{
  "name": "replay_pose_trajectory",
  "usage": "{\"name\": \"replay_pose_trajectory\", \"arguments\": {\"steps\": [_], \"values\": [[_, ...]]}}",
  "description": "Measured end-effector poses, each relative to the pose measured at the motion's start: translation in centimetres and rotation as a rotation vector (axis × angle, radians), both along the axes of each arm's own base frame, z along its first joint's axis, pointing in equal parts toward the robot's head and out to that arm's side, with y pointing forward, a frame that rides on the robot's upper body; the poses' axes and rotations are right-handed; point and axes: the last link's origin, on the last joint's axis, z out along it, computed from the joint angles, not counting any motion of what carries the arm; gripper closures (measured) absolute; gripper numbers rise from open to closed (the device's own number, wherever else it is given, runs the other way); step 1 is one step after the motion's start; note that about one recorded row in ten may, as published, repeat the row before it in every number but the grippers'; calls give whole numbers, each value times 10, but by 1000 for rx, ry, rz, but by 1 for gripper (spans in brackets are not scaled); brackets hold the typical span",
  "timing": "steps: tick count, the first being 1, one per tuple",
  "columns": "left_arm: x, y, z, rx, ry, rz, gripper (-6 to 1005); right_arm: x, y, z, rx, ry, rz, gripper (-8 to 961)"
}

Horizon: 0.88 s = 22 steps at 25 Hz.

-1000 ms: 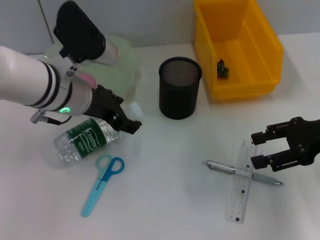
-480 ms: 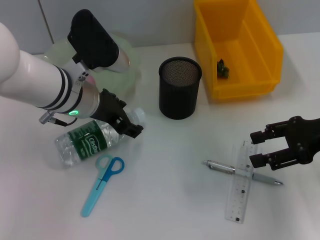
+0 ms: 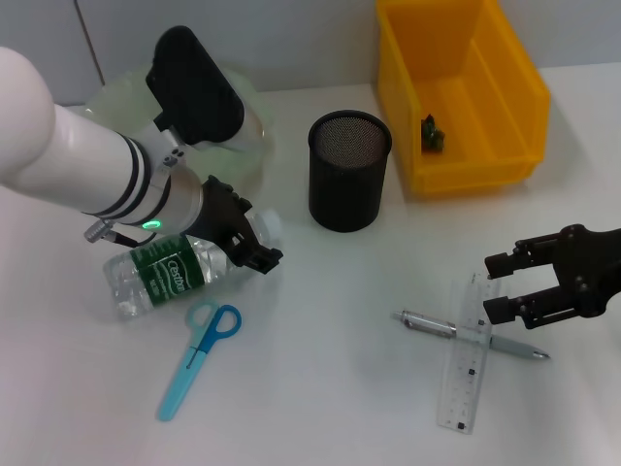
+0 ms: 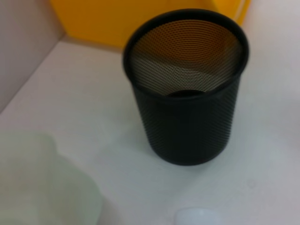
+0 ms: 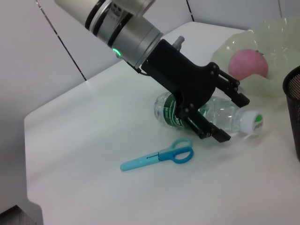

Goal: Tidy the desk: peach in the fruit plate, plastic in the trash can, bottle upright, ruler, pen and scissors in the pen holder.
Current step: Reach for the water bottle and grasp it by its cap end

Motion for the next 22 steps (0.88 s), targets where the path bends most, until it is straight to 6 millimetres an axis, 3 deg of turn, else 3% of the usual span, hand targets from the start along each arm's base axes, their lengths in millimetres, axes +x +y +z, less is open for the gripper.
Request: {"name": "replay_pose_trajectory", "arguments": {"steps": [22], "values": [[8, -9, -18, -35, 27, -76, 206, -3, 2, -2, 0, 5, 5, 201]]}}
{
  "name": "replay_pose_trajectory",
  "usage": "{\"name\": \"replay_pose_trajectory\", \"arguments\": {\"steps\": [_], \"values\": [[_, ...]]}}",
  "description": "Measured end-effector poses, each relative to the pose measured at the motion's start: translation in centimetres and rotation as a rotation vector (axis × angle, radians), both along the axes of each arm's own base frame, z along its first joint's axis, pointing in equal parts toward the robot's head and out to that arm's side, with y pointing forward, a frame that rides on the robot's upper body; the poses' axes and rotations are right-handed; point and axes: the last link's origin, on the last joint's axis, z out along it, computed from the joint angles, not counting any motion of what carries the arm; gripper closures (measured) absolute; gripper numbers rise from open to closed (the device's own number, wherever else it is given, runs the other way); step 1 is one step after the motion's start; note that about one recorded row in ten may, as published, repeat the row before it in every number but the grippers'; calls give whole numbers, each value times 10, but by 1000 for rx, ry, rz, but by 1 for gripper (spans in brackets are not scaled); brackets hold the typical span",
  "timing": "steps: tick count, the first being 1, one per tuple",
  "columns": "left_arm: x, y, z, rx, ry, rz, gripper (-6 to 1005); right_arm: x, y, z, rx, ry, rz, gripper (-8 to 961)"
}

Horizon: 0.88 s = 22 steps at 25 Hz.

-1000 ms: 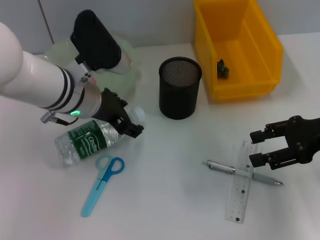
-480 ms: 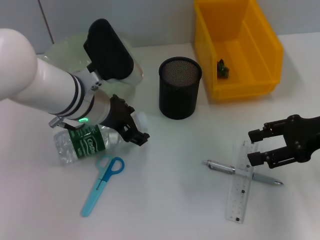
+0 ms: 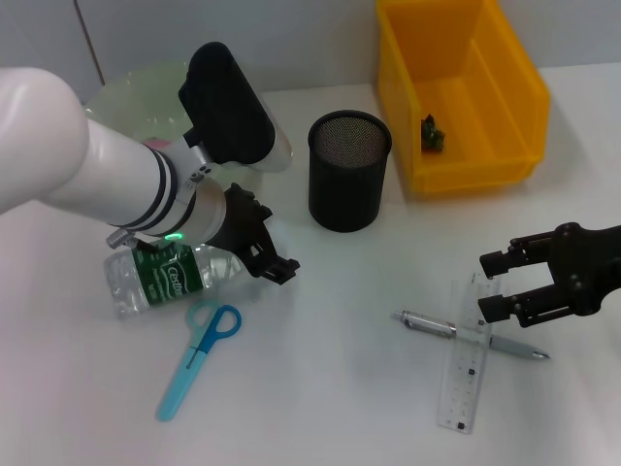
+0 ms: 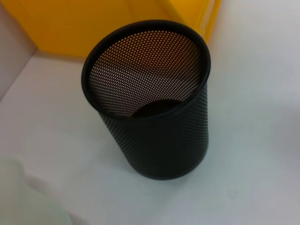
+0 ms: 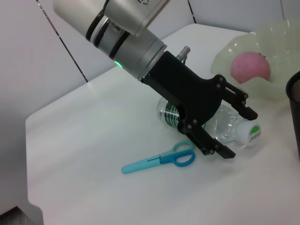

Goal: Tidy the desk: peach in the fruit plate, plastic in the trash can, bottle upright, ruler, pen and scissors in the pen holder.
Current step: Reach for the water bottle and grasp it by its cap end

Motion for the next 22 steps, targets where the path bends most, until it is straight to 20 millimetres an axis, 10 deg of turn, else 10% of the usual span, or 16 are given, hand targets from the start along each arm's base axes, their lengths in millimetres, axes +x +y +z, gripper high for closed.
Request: {"name": "replay_pose_trajectory", "arguments": {"steps": [11, 14, 22], "values": [[-2, -2, -6, 2, 23, -34, 206, 1, 0, 0, 6, -3, -4, 200], [-3, -1, -6, 8, 36, -48, 420, 1, 0, 0, 6, -4, -4, 200], [-5, 0, -5, 22, 49, -62, 548, 2, 0, 0, 8, -4, -8, 200]]}}
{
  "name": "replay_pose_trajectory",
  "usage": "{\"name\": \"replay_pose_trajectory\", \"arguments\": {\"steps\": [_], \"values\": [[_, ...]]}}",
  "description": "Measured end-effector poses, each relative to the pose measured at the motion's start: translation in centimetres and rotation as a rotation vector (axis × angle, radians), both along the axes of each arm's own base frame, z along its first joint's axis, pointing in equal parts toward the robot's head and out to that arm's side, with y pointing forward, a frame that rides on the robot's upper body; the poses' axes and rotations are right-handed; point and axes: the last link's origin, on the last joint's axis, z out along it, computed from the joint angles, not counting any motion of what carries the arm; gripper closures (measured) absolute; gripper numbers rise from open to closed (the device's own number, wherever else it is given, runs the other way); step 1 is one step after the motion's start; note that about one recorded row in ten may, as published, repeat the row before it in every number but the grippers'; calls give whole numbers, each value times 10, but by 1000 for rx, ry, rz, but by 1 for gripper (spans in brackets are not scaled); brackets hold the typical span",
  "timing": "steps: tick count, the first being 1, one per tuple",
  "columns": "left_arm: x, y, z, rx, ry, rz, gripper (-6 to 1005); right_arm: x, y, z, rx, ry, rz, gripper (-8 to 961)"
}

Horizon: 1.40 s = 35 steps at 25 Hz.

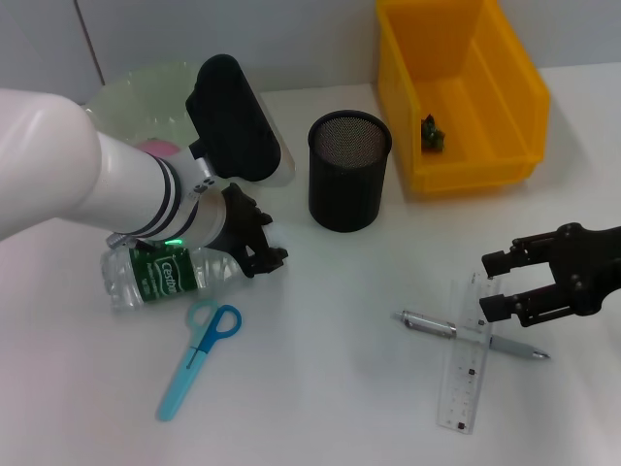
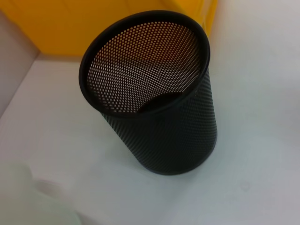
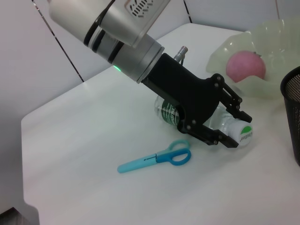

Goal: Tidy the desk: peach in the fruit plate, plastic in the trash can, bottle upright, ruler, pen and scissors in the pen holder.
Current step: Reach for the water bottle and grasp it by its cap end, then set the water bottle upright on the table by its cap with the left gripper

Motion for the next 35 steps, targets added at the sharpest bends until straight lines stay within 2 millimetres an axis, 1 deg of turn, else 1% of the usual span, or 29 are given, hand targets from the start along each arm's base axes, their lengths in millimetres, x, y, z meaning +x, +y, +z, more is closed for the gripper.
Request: {"name": "replay_pose_trajectory", "arguments": {"steps": [4, 7, 8, 11, 13, 17, 18, 22, 23, 24, 26, 27, 28, 30, 32, 33, 34, 35], "values": [[3, 0, 2, 7, -12, -7, 549, 1, 0, 0, 1, 0, -2, 200], [6, -1, 7, 27, -39, -13, 549, 1, -1, 1, 2, -1, -3, 200], [8, -3, 12, 45, -64, -19, 549, 1, -1, 1, 2, 0, -4, 200], [9, -3, 17, 61, -82, -19, 550, 2, -1, 1, 3, 0, -5, 200], [8, -3, 27, 88, -110, -5, 550, 2, -1, 1, 5, 0, -6, 200], [6, -3, 34, 106, -127, 12, 551, 2, -1, 2, 7, 0, -5, 200], [5, -3, 44, 126, -147, 26, 551, 2, 0, 2, 8, 1, -5, 200], [4, -2, 63, 172, -183, 37, 552, 2, 0, 2, 11, 2, -5, 200], [2, -2, 73, 195, -199, 49, 552, 1, 1, 3, 13, 1, -3, 200], [2, -2, 73, 195, -199, 49, 553, 1, 1, 3, 13, 1, -3, 200], [-1, -1, 91, 229, -227, 78, 553, 0, 2, 3, 13, 1, -1, 200], [-1, -1, 91, 229, -227, 78, 553, 0, 2, 3, 13, 1, -1, 200], [-4, -1, 98, 240, -240, 101, 553, 0, 2, 3, 14, 0, 0, 200], [-4, -1, 98, 240, -240, 101, 554, 0, 3, 3, 16, -1, 0, 200], [-8, -3, 107, 233, -296, 161, 554, 0, 3, 3, 18, -2, 0, 200], [-8, -4, 114, 221, -358, 194, 555, 0, 4, 3, 19, -3, 0, 200], [-8, -4, 114, 221, -358, 194, 555, 0, 4, 3, 19, -3, 0, 201], [-8, -4, 119, 218, -398, 209, 556, 0, 4, 3, 19, -3, 1, 201]]}}
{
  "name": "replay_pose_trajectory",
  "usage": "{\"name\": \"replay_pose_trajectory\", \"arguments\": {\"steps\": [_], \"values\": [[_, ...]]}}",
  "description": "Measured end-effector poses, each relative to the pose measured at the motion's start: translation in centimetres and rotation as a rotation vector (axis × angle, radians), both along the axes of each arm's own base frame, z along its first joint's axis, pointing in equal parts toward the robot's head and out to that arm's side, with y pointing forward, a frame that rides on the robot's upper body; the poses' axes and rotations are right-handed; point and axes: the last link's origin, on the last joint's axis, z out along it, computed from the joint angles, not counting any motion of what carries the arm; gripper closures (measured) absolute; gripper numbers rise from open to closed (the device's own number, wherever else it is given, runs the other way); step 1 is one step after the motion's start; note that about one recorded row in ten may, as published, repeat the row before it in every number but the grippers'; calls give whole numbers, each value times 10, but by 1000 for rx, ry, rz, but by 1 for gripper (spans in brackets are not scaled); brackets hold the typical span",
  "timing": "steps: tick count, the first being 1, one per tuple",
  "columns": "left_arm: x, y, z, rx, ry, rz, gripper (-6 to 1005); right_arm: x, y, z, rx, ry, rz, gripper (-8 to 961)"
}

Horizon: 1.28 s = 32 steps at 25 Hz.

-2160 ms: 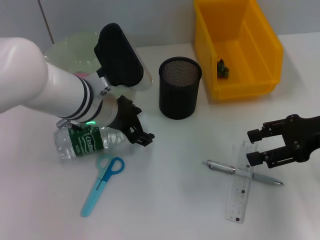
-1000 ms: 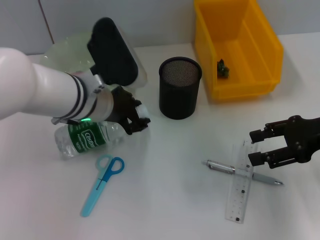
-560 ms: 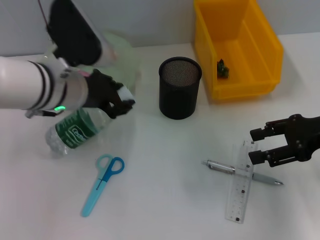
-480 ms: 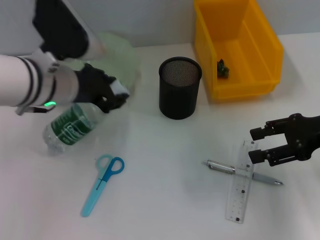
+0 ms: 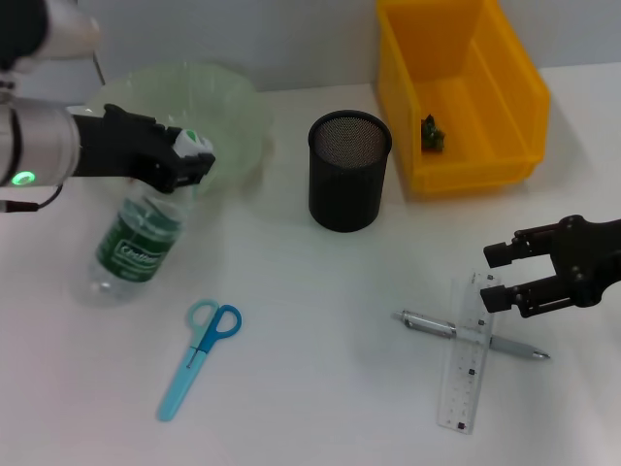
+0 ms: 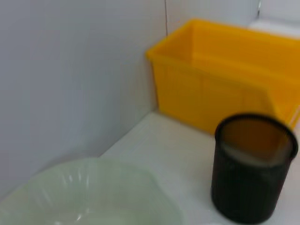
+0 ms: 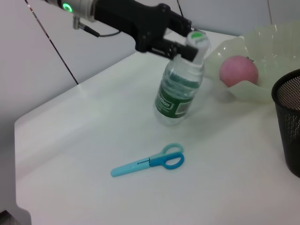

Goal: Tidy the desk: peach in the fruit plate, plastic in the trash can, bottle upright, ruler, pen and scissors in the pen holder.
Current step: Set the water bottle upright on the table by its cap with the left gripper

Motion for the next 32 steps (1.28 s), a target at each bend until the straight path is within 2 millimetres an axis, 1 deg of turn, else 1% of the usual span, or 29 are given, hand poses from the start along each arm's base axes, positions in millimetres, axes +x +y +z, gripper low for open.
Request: {"name": "replay_pose_trajectory", "arguments": {"steps": [4, 8, 16, 22, 26, 32], "values": [[0, -3, 14, -8, -113, 0, 558, 0, 0, 0, 0, 0, 1, 201], [-2, -7, 24, -7, -182, -6, 560, 0, 0, 0, 0, 0, 1, 201], [-7, -13, 27, -13, -238, -21, 563, 0, 0, -1, -1, 2, 1, 202], [-6, -17, 26, -32, -246, -28, 684, 0, -1, -1, -1, 2, -2, 202], [-6, -18, 25, -40, -258, -30, 805, 1, -2, -1, -1, 4, -2, 202], [-6, -25, 24, -71, -278, -50, 797, 1, -3, -1, -2, 4, 1, 203]]}}
